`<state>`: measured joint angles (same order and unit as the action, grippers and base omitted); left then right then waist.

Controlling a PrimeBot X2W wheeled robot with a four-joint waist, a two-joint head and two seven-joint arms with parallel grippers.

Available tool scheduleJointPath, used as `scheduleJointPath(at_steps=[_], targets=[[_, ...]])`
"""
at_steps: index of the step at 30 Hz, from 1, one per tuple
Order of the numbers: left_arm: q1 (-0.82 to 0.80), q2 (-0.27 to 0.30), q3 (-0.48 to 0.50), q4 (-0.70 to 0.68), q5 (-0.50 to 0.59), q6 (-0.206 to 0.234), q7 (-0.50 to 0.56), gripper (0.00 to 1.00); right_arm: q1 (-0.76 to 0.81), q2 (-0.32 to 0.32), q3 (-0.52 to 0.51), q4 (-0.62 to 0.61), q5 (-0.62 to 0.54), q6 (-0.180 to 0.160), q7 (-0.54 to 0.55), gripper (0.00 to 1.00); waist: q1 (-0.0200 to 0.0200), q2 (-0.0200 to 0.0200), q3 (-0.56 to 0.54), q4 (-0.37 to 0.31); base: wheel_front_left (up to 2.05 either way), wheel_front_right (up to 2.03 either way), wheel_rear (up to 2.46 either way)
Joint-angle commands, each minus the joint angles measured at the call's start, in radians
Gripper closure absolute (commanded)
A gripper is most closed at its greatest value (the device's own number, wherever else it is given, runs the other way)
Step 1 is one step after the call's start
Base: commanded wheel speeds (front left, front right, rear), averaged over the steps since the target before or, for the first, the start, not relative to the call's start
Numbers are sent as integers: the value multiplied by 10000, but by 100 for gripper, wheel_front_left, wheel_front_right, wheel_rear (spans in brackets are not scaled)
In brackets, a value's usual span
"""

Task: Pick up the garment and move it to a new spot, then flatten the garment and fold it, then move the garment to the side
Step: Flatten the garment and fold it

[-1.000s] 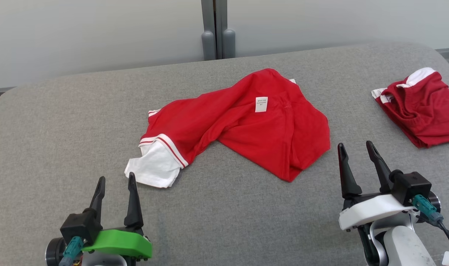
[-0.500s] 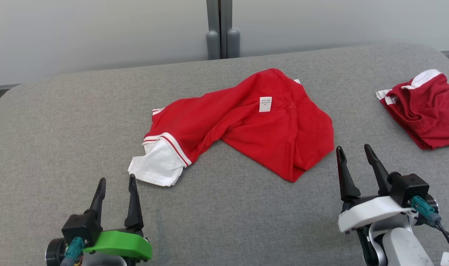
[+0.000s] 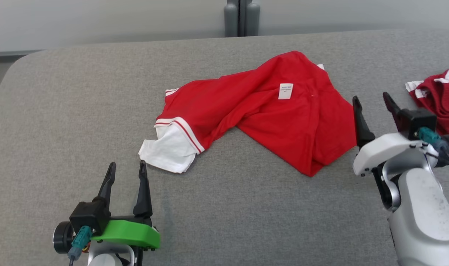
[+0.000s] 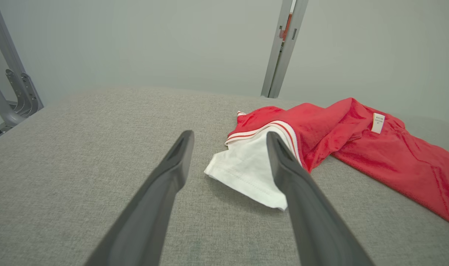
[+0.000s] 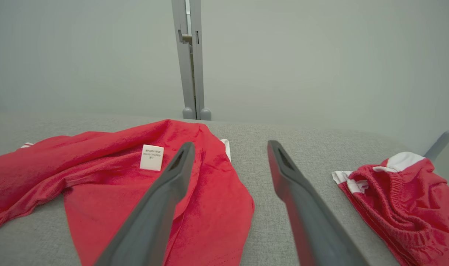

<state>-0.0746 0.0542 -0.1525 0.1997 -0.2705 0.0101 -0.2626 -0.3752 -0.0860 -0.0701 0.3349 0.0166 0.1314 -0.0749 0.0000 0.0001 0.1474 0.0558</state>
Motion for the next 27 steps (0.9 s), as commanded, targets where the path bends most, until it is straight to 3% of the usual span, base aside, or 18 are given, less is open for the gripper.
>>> scheduleJointPath(at_steps=[1, 12, 23, 24, 25, 26, 27], targets=[[-227, 1, -18, -12, 68, -18, -28, 0, -343, -116, -41, 227, -9, -16, 202, 0, 0, -1, 566, 580, 0, 0, 0], [-598, -34, -284, -3, -109, 18, -30, 0, -2308, -857, 98, 3202, 210, -16, 985, 0, 0, -1, 1473, 1768, 0, 0, 0], [-632, -35, -449, -9, -155, 139, -28, 0, -3319, -1013, 545, 5261, 537, -16, 336, 0, 0, -1, 1665, 1973, 0, 0, 0], [-622, -35, -443, 5, -146, 147, -28, 0, -3386, -1002, 603, 5370, 575, -16, 233, 7, 0, -1, 1659, 1954, 0, 0, 0], [-615, -36, -439, 15, -139, 154, -28, 0, -3442, -993, 653, 5466, 619, -16, 169, 22, 0, -1, 1656, 1935, 0, 0, 0], [-609, -36, -450, 24, -132, 160, -28, 0, -3508, -989, 706, 5571, 662, -16, 74, 51, 0, -1, 1650, 1913, 0, 0, 0], [-609, -36, -461, 22, -125, 161, -28, 0, -3556, -1003, 751, 5640, 677, -16, -26, 62, 0, -1, 1649, 1897, 0, 0, 0]])
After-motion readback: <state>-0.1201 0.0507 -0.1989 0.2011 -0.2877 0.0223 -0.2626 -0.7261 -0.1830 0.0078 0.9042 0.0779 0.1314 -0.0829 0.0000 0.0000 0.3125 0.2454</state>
